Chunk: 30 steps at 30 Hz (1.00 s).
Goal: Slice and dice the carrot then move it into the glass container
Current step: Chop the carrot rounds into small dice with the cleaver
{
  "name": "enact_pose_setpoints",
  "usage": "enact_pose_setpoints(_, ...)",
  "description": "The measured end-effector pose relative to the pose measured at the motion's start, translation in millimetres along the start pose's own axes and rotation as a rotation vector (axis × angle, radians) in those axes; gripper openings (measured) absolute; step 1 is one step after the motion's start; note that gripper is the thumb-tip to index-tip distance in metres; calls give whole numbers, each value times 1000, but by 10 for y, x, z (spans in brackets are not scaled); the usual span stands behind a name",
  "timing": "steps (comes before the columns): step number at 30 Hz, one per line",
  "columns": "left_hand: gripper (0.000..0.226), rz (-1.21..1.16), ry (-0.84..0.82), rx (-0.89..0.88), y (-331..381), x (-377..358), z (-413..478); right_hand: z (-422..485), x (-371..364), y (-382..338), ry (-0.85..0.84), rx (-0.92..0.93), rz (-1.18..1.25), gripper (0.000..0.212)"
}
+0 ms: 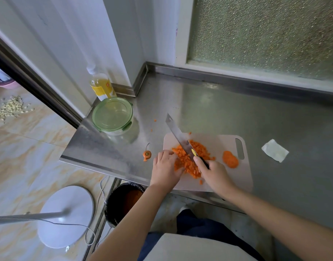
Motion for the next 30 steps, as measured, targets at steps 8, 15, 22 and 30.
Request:
enact_pose_setpoints(8,31,61,-130,75,188,-186,122,75,98,-29,24,40,74,53)
enact_pose_setpoints(15,14,-137,55,89,76,77,132,92,103,-22,-7,43,86,52)
enact_pose_setpoints(22,9,-95,44,108,-258,96,122,93,78,-1,-15,40,90,52)
enact_pose_setpoints(30,46,33,-188,-68,-220,-134,-5,47,12,30,-59,8,80,50)
Point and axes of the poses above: each hand's wrist, its own z-axis towards the middle knuckle, its own x-axis out of the back of the hand, y = z × x, the point moved 7 cm from there along z, towards the middle knuckle, and after that the axes turned 2 degrees about -x, right-handed, at the moved point
